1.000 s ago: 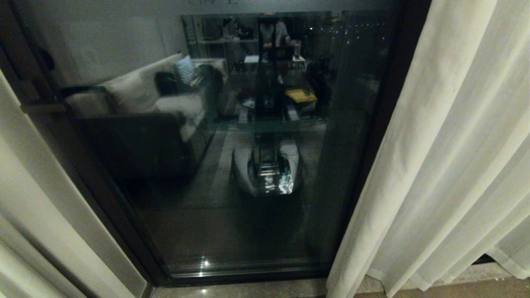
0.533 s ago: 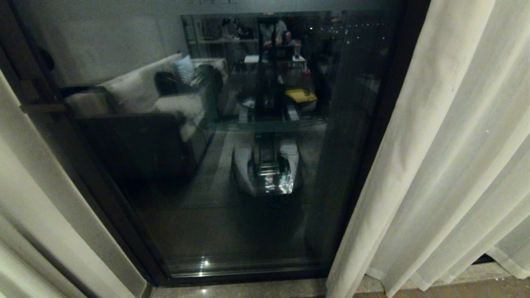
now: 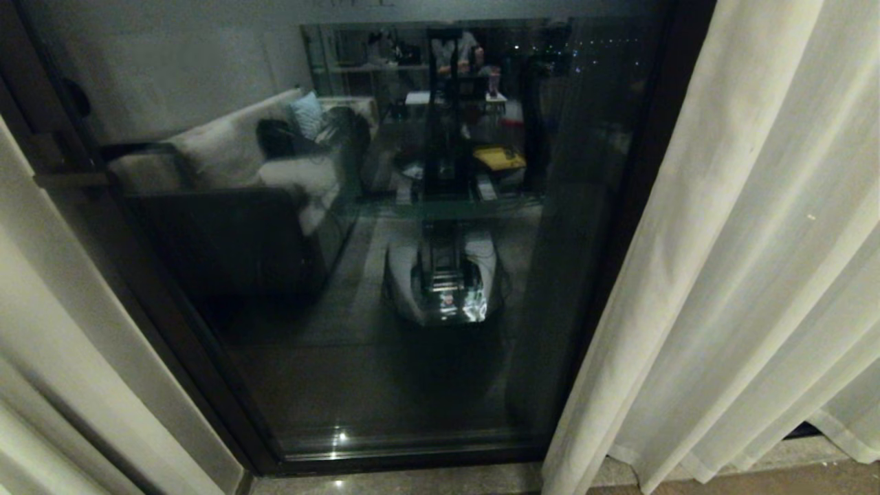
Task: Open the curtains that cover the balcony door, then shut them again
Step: Pull the inner curtains open on both sides
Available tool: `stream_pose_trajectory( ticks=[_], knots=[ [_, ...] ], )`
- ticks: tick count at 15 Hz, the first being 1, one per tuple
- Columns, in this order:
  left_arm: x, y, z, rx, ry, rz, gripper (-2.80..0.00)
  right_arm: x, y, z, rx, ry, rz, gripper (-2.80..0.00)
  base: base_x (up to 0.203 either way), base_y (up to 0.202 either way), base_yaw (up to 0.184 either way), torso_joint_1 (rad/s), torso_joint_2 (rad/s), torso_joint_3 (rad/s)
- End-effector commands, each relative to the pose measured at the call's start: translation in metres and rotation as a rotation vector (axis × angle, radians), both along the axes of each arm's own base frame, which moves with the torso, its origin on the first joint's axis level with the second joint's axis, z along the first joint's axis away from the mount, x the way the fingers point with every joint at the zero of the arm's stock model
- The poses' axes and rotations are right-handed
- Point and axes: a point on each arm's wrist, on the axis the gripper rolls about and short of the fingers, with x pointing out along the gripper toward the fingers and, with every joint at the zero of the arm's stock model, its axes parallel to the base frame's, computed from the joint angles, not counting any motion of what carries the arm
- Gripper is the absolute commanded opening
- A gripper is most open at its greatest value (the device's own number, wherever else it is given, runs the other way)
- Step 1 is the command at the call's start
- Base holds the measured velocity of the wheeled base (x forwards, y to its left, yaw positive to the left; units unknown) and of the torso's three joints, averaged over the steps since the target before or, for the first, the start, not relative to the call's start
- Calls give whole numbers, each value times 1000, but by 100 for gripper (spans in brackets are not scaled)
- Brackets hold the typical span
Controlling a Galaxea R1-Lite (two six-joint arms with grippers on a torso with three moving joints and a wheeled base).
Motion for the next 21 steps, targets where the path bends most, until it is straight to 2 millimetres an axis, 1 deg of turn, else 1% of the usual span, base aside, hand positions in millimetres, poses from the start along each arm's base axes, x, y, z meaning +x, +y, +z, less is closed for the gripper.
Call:
stream_pose_trajectory(
  ticks=[1,3,6,8,16,21],
  knots=[
    [0,0,0,0,-1,1,-280,27,1,12,-3,20,3,0,0,0,0,0,0,0],
    [0,0,0,0,-1,1,-280,38,1,20,-2,-9,6,0,0,0,0,0,0,0],
    [0,0,0,0,-1,1,-280,54,4,24,-3,-42,30,0,0,0,0,0,0,0],
    [0,0,0,0,-1,1,-280,63,8,25,-1,-67,58,0,0,0,0,0,0,0],
    [0,0,0,0,-1,1,-280,116,13,27,2,-108,57,0,0,0,0,0,0,0],
    [0,0,0,0,-1,1,-280,133,13,55,20,-178,30,0,0,0,0,0,0,0]
  ],
)
